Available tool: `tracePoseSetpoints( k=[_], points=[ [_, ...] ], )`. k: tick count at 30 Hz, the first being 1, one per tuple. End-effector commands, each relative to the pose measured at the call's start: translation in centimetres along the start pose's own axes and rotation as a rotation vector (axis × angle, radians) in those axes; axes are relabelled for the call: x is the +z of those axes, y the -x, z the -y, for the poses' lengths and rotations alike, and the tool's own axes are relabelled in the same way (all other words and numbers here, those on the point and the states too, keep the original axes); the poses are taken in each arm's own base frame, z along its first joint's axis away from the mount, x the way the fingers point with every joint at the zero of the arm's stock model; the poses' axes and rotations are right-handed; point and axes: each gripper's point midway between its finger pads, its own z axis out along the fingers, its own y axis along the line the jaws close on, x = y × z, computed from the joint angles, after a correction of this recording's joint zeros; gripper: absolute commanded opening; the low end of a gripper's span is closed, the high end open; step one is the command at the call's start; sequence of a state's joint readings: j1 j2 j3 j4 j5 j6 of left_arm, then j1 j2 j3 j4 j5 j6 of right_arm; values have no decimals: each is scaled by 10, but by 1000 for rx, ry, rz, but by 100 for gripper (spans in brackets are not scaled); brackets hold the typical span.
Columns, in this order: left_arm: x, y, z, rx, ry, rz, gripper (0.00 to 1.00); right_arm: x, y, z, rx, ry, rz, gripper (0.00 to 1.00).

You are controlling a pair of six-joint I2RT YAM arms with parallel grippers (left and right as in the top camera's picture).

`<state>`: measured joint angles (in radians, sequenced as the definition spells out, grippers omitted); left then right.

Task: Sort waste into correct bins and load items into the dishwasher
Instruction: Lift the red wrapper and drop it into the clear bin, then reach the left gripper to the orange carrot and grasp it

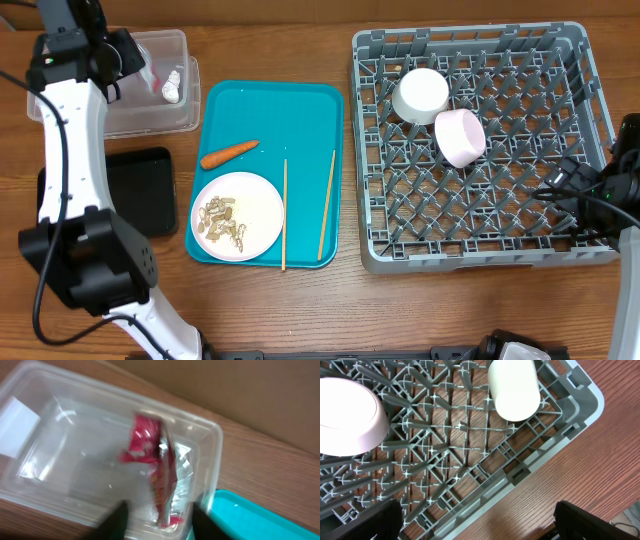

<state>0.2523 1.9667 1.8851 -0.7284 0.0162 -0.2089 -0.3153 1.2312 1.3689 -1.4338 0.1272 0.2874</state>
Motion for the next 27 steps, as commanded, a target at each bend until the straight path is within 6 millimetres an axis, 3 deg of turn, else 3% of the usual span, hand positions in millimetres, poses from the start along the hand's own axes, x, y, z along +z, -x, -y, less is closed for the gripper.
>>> tracePoseSetpoints(
  k=[1,5,9,11,17,20,23,27],
  points=[
    [22,-11,4,5,-5,-41,68,-8,5,0,9,10,30,100],
    [15,-14,14,19,-47,-55,79,-8,5,0,9,11,31,100],
    [-18,-21,32,41,-74,-82,91,-8,5,0,9,11,31,100],
    [-43,-43,50,73,-93,-161,100,-8,5,0,9,11,31,100],
    [-72,-121,70,144,-72,-450,100,-8,5,0,9,11,30,100],
    [-83,-150,74,153,-50,-560,100,-8,4,-3,9,29,24,100],
    [-85,-160,80,185,-41,-583,100,-8,3,-4,8,36,21,100],
    [-80,-155,88,301,-33,-528,100,-7,3,-4,9,36,20,100]
  ],
)
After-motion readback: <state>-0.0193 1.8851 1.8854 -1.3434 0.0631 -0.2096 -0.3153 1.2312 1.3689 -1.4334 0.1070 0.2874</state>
